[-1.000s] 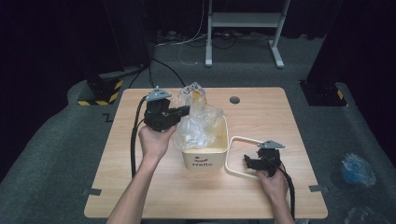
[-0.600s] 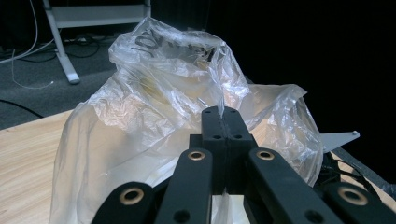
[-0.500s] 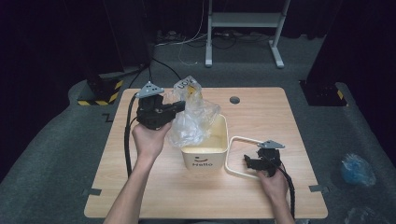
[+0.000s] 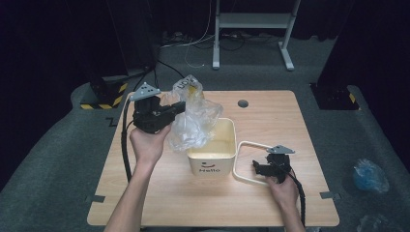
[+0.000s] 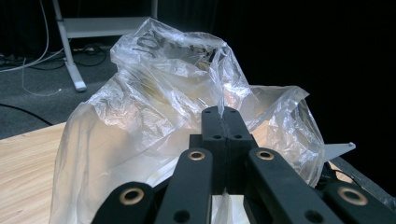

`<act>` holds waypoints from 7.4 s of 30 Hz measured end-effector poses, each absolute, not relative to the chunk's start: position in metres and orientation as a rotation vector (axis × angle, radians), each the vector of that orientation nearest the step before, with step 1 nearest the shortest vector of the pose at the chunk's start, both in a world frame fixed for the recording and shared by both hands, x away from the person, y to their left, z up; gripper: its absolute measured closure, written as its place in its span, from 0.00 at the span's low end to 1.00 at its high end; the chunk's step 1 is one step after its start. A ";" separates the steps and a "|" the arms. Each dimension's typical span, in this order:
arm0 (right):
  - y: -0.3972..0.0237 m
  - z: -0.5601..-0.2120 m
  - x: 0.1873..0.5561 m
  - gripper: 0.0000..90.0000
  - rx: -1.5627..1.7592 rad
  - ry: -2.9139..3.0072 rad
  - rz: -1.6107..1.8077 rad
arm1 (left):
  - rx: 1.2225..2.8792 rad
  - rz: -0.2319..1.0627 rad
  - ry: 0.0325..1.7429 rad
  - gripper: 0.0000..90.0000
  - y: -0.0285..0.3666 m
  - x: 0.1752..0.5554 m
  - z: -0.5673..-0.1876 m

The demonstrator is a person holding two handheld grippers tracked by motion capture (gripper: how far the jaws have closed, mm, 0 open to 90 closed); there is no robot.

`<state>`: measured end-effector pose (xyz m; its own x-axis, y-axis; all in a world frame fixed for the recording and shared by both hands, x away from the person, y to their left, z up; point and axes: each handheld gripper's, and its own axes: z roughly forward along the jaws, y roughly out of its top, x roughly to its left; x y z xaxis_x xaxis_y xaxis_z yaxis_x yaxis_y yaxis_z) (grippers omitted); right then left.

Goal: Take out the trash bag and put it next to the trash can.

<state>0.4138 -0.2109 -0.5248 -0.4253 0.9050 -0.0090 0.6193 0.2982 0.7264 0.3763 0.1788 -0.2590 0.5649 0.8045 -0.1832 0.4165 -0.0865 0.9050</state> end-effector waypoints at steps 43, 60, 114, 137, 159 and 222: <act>-0.211 -0.525 0.414 0.16 1.361 2.152 0.919 | 1.617 0.507 1.157 1.00 0.243 0.360 -0.270; -0.211 -0.525 0.414 0.16 1.361 2.152 0.919 | 1.619 0.520 1.218 1.00 0.257 0.362 -0.288; -0.211 -0.525 0.414 0.16 1.362 2.152 0.920 | 1.667 0.526 1.367 1.00 0.248 0.402 -0.358; -0.211 -0.525 0.414 0.16 1.362 2.152 0.920 | 1.615 0.471 1.507 0.94 0.265 0.413 -0.404; -0.211 -0.525 0.414 0.16 1.362 2.152 0.920 | 1.658 0.518 1.488 0.33 0.263 0.396 -0.394; -0.211 -0.525 0.414 0.16 1.361 2.152 0.920 | 1.691 0.406 1.357 0.05 0.241 0.329 -0.453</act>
<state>0.4138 -0.2110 -0.5248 -0.4251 0.9051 -0.0087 0.6192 0.2979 0.7265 0.3293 0.2414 -0.4532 0.3435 0.8993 -0.2705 0.6032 0.0096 0.7975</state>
